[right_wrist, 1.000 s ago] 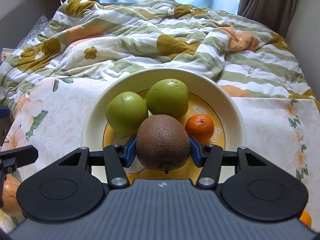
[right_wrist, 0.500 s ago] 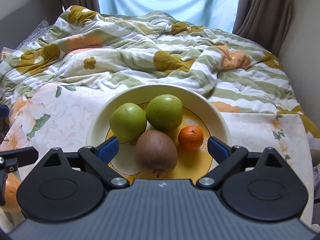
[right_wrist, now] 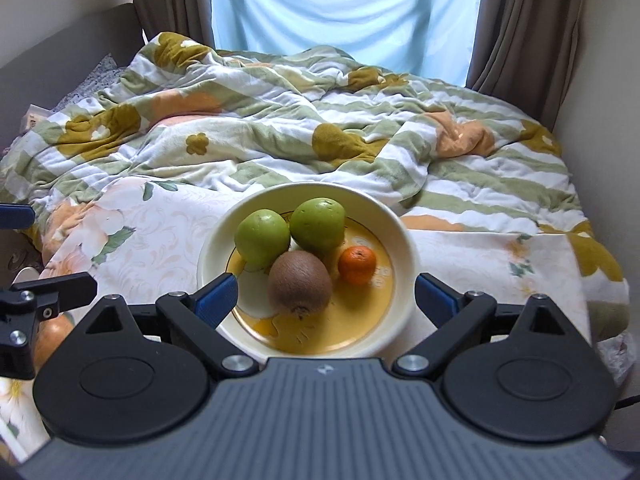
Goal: Organize fruits
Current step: 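Withdraw both tools from the bowl back over the cloth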
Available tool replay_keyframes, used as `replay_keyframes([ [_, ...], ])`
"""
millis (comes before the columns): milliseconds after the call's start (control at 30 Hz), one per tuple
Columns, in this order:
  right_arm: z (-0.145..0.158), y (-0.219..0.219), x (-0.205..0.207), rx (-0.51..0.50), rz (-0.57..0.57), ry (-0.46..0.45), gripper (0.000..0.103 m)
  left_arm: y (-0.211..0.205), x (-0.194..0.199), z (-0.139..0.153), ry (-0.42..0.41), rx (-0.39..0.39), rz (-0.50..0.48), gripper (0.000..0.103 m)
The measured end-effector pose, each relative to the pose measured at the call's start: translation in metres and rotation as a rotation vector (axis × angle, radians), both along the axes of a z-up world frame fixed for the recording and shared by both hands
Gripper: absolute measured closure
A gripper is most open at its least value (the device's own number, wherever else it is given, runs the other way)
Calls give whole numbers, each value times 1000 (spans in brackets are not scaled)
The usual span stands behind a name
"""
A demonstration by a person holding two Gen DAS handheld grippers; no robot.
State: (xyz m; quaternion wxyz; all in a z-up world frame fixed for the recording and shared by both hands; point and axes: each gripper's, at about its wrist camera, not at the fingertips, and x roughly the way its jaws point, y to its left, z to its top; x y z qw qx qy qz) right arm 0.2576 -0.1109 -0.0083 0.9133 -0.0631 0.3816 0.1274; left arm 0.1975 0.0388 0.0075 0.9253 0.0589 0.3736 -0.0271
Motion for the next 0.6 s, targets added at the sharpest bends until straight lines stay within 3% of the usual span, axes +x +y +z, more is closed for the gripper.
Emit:
replay_keyframes([
  [367,53,-49,-74,57,-54,-67,0,-33,-58,23,-74,-15,23,2],
  [600,71,-80,-122,129,-87,-93,0,-54,-83,18,-77,-15,24,2],
])
